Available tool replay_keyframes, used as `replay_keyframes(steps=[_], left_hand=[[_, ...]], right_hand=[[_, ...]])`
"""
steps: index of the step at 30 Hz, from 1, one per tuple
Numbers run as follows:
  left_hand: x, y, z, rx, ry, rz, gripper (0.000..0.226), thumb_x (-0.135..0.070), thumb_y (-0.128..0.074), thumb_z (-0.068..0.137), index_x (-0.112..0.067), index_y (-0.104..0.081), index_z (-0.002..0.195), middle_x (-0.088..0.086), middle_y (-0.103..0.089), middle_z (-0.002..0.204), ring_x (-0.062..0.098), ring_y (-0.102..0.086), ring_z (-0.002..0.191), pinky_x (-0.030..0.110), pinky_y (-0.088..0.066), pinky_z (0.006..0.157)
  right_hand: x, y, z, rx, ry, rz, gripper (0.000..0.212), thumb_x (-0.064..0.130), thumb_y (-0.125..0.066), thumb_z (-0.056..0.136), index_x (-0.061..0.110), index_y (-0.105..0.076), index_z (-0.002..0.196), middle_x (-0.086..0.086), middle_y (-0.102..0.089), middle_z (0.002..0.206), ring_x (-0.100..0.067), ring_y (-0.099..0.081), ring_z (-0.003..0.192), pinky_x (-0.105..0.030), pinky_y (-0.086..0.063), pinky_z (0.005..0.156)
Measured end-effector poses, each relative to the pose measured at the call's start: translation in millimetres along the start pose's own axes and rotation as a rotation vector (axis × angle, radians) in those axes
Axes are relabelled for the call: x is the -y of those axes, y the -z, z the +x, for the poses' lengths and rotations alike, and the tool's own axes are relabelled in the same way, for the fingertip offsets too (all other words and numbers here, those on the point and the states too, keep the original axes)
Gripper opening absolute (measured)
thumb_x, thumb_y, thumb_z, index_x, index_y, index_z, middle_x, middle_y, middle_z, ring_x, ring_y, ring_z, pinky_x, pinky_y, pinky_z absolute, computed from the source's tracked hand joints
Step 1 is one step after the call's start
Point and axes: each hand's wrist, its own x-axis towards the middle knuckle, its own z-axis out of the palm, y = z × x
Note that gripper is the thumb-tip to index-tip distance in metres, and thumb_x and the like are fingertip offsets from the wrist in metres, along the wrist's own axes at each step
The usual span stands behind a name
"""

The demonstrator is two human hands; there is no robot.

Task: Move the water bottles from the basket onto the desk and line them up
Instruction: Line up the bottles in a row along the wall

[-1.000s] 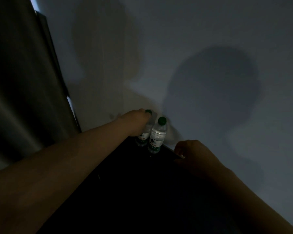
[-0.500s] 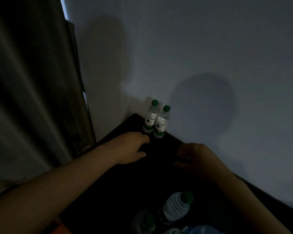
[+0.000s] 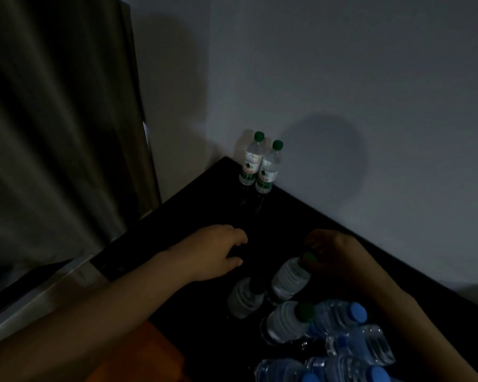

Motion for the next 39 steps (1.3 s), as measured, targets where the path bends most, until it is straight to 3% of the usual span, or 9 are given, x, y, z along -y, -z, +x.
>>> replay_keyframes(steps=[5,9,14,21,28,33,39], left_hand=[[-7,-30,-13,0.094,-0.014,-0.035,0.052,-0.036,-0.062,0.089,-0.024,-0.044,0.136,-0.003,-0.05,0.132,0.01,-0.048,0.119,0.024,-0.042,0.1],[-12,-39,-13,0.06,-0.019,-0.061,0.05,-0.036,-0.063,0.087,-0.022,-0.047,0.133,-0.002,-0.052,0.127,0.01,-0.05,0.114,0.025,-0.045,0.095],[-22,-49,-7,0.063,-0.04,-0.008,0.047,-0.035,-0.065,0.085,-0.018,-0.051,0.126,0.001,-0.052,0.119,0.016,-0.053,0.106,0.034,-0.048,0.09],[-31,-60,6,0.071,-0.064,0.112,0.037,-0.029,-0.065,0.085,-0.012,-0.058,0.117,0.004,-0.049,0.112,0.018,-0.055,0.096,0.034,-0.05,0.083],[-27,-62,14,0.067,-0.022,0.042,0.022,-0.018,-0.069,0.081,-0.006,-0.062,0.097,0.001,-0.044,0.096,0.018,-0.054,0.085,0.031,-0.051,0.075],[-16,-50,19,-0.003,0.039,-0.027,0.022,-0.02,-0.073,0.075,-0.01,-0.063,0.091,-0.002,-0.043,0.091,0.015,-0.052,0.082,0.03,-0.05,0.073],[-13,-30,34,-0.075,0.032,-0.059,0.022,-0.017,-0.074,0.072,-0.006,-0.063,0.088,0.001,-0.046,0.09,0.019,-0.054,0.08,0.033,-0.048,0.075]], right_hand=[[-11,-12,-6,-0.024,-0.049,0.009,0.03,0.025,-0.075,0.079,0.015,-0.065,0.105,-0.005,-0.064,0.104,-0.021,-0.062,0.091,-0.032,-0.05,0.076],[-21,-22,-4,-0.02,-0.071,0.013,0.026,0.021,-0.074,0.08,0.01,-0.065,0.101,-0.008,-0.064,0.101,-0.018,-0.06,0.085,-0.029,-0.047,0.07],[-30,-35,4,0.0,-0.077,0.0,0.033,0.019,-0.071,0.08,0.009,-0.063,0.11,-0.011,-0.06,0.107,-0.024,-0.061,0.092,-0.029,-0.048,0.074],[-39,-49,15,0.042,-0.05,-0.02,0.035,0.019,-0.067,0.083,0.012,-0.06,0.116,-0.009,-0.057,0.109,-0.025,-0.06,0.097,-0.03,-0.048,0.077],[-45,-48,24,0.063,-0.031,0.054,0.019,0.016,-0.07,0.076,0.008,-0.066,0.093,-0.009,-0.059,0.095,-0.024,-0.061,0.086,-0.034,-0.051,0.073],[-51,-44,33,0.058,-0.042,0.135,0.014,0.019,-0.074,0.073,0.012,-0.066,0.081,-0.003,-0.064,0.085,-0.014,-0.062,0.075,-0.025,-0.049,0.06],[-58,-25,65,-0.039,-0.054,0.13,0.022,0.025,-0.076,0.068,0.007,-0.067,0.076,-0.008,-0.068,0.079,-0.019,-0.066,0.072,-0.039,-0.056,0.065]])
